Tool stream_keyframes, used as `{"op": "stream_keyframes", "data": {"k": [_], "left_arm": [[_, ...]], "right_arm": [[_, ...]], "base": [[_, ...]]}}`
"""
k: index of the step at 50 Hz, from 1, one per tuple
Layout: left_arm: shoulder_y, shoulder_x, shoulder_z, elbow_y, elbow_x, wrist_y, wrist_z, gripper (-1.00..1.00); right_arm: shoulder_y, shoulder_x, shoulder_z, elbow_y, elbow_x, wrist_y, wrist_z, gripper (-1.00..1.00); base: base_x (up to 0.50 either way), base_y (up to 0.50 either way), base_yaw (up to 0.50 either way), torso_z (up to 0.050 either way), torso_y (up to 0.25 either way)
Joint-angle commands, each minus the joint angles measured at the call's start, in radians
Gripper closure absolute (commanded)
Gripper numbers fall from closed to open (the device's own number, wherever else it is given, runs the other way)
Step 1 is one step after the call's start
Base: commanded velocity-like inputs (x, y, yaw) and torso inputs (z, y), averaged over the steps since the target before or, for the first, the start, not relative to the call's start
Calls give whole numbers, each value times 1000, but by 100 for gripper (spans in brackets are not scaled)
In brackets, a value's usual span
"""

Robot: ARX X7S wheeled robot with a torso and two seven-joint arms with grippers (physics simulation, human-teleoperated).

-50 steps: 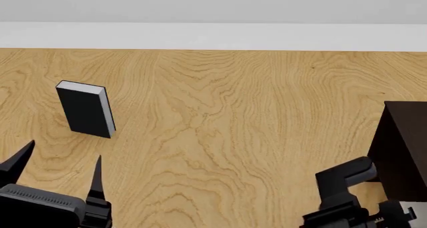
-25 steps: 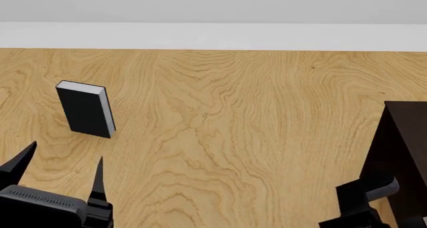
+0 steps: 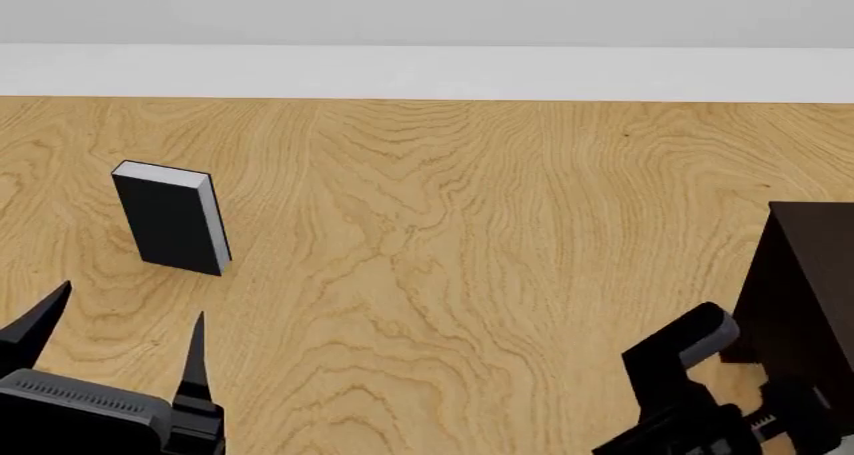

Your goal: Pick up the book on the right and place it on the cabinet shelf.

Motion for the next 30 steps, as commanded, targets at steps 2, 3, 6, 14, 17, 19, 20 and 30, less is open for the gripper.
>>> {"op": "stream_keyframes", "data": {"k": [2, 3, 6, 14, 17, 19, 20, 30], "left_arm": [[-1, -1, 0, -4, -3, 5, 1, -100], [-1, -1, 0, -3, -3, 3, 0, -100], [-2, 0, 1, -1, -4, 1, 0, -100], [-2, -1, 0, -5, -5, 7, 0, -100], [0, -3, 1, 1, -4, 4, -1, -100], [1, -4, 1, 6, -4, 1, -3, -100], [0, -4, 1, 5, -4, 1, -4, -100], [10, -13, -6, 41, -6, -6, -18, -100]], "right_arm": [[0, -39, -39, 1, -20, -36, -20, -100], [2, -42, -40, 0, -20, -37, -21, -100], [5, -48, -44, 0, -19, -47, -26, -100], [-45, -9, -10, -229, 11, 6, -3, -100], [-95, 23, 22, -376, 33, 50, 11, -100], [-121, 40, 43, -456, 48, 75, 21, -100], [-133, 46, 52, -486, 54, 79, 24, -100], [-322, 106, 187, -899, 124, 95, 120, -100]], "base": [[0, 0, 0, 0, 0], [0, 0, 0, 0, 0], [0, 0, 0, 0, 0], [0, 0, 0, 0, 0], [0, 0, 0, 0, 0], [0, 0, 0, 0, 0], [0, 0, 0, 0, 0], [0, 0, 0, 0, 0]]}}
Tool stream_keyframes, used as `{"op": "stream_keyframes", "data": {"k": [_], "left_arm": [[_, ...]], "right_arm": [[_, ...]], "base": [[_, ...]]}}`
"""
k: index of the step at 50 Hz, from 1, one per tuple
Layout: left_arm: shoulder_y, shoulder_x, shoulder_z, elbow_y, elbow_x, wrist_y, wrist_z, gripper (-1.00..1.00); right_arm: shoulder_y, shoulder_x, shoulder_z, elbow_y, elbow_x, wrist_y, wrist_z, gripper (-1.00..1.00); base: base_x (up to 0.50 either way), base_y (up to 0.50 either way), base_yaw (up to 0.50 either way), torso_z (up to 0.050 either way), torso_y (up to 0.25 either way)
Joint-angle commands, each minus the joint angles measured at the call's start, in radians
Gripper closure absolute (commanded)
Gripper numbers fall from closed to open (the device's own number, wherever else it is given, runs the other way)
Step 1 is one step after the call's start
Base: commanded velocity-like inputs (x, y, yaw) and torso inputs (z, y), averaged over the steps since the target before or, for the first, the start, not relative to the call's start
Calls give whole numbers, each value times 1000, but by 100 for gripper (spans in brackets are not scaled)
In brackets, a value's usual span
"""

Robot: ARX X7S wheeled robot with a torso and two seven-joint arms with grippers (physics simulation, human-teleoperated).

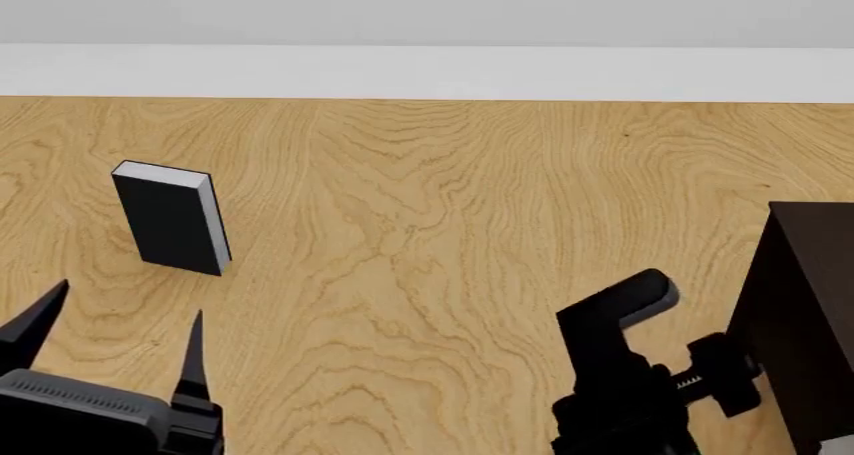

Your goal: Pick up the book on the right and place it on the cabinet shelf.

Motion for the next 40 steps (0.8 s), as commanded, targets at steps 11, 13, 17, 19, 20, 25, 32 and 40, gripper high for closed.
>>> {"op": "stream_keyframes", "data": {"k": [11, 13, 17, 19, 20, 25, 32, 40], "left_arm": [[9, -2, -8, 16, 8, 11, -22, -100], [11, -2, -13, 16, 6, 20, -25, -100], [15, 0, -16, 25, 3, 19, -32, -100], [17, 2, -13, 24, 4, 22, -32, -100], [18, 2, -13, 25, 3, 24, -31, -100], [24, -2, -16, 42, -2, 21, -34, -100], [41, -18, -35, 95, -18, 20, -46, -100], [52, -35, -55, 135, -29, 20, -57, -100]], "right_arm": [[-286, 106, 173, -669, 65, -38, 152, -100], [-312, 112, 206, -729, 69, -47, 180, -100], [-345, 122, 239, -851, 91, -21, 194, -100], [-356, 128, 256, -895, 96, -6, 206, -100], [-360, 129, 262, -907, 98, -7, 209, -100], [-380, 137, 272, -986, 96, -8, 226, -100], [-424, 162, 258, -1086, 83, 2, 240, -100], [-433, 166, 289, -1255, 103, 83, 262, -100]], "base": [[0, 0, 0, 0, 0], [0, 0, 0, 0, 0], [0, 0, 0, 0, 0], [0, 0, 0, 0, 0], [0, 0, 0, 0, 0], [0, 0, 0, 0, 0], [0, 0, 0, 0, 0], [0, 0, 0, 0, 0]]}}
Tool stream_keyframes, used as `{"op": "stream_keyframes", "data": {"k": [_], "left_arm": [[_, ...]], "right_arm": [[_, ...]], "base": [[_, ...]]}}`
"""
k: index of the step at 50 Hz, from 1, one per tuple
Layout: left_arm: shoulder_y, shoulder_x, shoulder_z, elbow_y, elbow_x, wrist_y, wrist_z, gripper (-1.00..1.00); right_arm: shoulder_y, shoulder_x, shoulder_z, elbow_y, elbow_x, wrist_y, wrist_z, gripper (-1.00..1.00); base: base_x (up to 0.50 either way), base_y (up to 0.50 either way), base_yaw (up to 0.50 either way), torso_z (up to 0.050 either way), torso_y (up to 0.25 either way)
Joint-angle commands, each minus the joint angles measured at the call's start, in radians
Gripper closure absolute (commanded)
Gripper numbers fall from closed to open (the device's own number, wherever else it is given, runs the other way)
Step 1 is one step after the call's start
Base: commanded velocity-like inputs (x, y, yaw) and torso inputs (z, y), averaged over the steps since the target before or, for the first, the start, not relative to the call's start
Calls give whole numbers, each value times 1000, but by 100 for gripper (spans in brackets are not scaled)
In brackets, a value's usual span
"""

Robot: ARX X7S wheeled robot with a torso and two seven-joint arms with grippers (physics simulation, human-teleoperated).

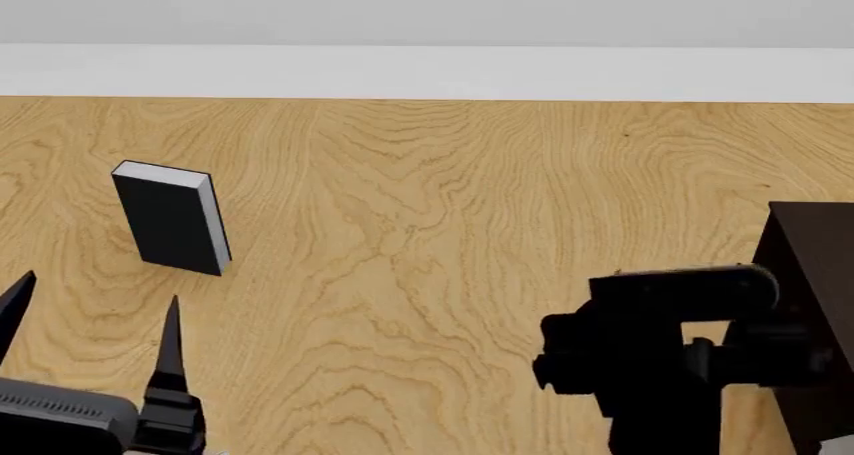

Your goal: Pick up the book on the right and place it on the cabinet shelf.

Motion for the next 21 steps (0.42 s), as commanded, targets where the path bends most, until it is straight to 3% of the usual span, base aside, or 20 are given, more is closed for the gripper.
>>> {"op": "stream_keyframes", "data": {"k": [1, 21], "left_arm": [[15, -18, -24, 50, -15, 3, -14, -100], [30, -21, -43, 76, -21, 36, -28, -100]], "right_arm": [[-40, 23, 28, -245, 14, 79, 34, -100], [-47, 34, 76, -491, 52, 198, 53, -100]], "base": [[0, 0, 0, 0, 0], [0, 0, 0, 0, 0]]}}
